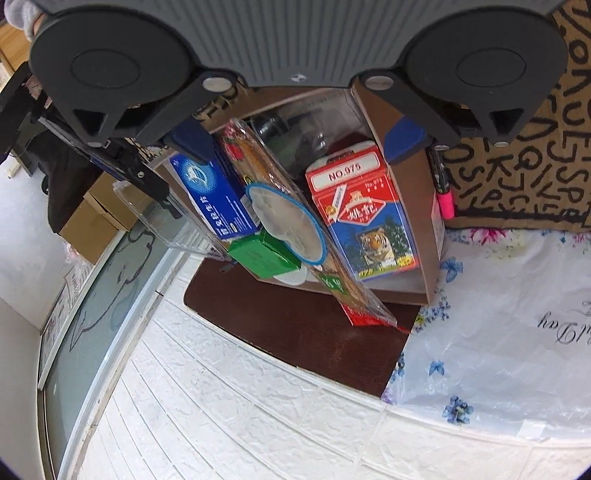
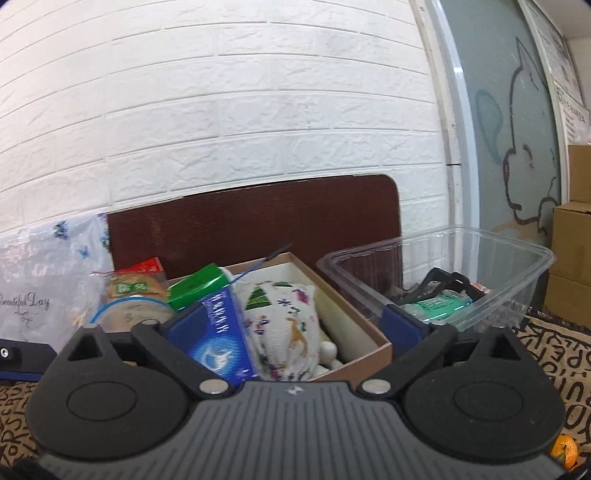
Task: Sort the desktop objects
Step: 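Move both open tools back toward the black charger box on the rug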
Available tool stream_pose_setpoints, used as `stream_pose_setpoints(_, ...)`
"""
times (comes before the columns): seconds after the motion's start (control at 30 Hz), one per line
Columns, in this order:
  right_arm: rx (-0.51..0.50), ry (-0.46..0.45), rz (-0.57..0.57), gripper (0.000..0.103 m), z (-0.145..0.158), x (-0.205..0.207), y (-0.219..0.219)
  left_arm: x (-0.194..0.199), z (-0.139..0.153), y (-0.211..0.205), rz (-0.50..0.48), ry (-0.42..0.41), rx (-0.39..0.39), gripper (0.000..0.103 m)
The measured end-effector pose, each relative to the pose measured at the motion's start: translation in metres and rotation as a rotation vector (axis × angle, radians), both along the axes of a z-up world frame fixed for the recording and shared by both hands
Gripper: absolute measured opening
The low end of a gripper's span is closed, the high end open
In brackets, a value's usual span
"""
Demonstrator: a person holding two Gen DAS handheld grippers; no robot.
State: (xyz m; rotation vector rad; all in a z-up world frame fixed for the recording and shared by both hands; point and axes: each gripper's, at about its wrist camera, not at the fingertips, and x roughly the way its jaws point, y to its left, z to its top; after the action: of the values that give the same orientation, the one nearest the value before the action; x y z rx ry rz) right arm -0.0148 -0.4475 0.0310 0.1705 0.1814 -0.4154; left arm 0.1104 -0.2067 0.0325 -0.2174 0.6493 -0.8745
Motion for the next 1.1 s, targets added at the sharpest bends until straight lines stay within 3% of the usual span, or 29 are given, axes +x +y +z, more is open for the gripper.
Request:
stream_pose_setpoints(0.33,-0.086,0.027,0.123,0.101,0.013,0.001,0.056,-0.002,0.001,0.048,0.069,0.029,-0.003,0.102)
stream_pose_setpoints(0.7,-0.151,-0.018,0.41,0.101,0.037,0.006,0.161,0.015,-0.003,0.17,0.34,0.028,0.036,0.102)
stream_pose_setpoints(0.9,-0.171,0.032,0.583,0.101,0.028,0.033,0.229,0.034,-0.011,0.226,0.461,0.022,0.089,0.102)
stream_pose_setpoints(1.1,-0.17,0.116,0.664,0.101,0.012,0.078,0.276,0.067,-0.025,0.261,0.546,0.048,0.151,0.102)
